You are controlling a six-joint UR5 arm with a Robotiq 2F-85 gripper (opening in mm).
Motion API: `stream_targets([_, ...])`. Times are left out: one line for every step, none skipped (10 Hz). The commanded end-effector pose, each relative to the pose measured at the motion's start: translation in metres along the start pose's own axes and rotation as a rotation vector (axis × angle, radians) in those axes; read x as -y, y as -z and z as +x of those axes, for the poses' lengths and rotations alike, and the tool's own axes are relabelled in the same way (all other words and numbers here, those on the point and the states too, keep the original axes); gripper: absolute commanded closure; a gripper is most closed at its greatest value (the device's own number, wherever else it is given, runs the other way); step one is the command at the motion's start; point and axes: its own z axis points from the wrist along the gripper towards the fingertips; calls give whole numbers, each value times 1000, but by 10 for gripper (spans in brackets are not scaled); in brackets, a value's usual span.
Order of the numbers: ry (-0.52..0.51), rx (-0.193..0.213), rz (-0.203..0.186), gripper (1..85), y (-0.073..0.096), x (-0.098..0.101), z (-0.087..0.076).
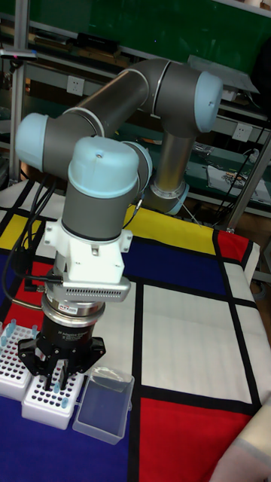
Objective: Transfer all medium pipette tips from one holder to another
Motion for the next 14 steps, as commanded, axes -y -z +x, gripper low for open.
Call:
stream_targets([-6, 12, -11, 587, -2, -7, -1])
stream_targets([-5, 12, -12, 587, -3, -8, 1])
stream_targets([-8, 15, -12, 587, -5, -10, 3])
stream_targets([-11, 20, -12, 587, -8, -12, 4])
stream_targets([-13, 27, -12, 587, -10, -12, 5])
stream_targets([-12, 32, -14, 587, -12, -11, 6])
stream_targets([-7, 32, -14, 587, -12, -10, 8])
stream_targets([-7, 29, -15, 590, -12, -10, 9])
stream_targets([-4, 29, -14, 590, -13, -9, 10])
stream_targets([-4, 30, -17, 590, -13, -8, 10])
stream_targets([-5, 30, -19, 593, -14, -7, 11])
stream_targets([-10, 33, -24, 603, -15, -7, 12])
stream_targets([-20, 36, -30, 627, -15, -8, 12])
stream_targets([-31, 36, -30, 643, -15, -9, 12])
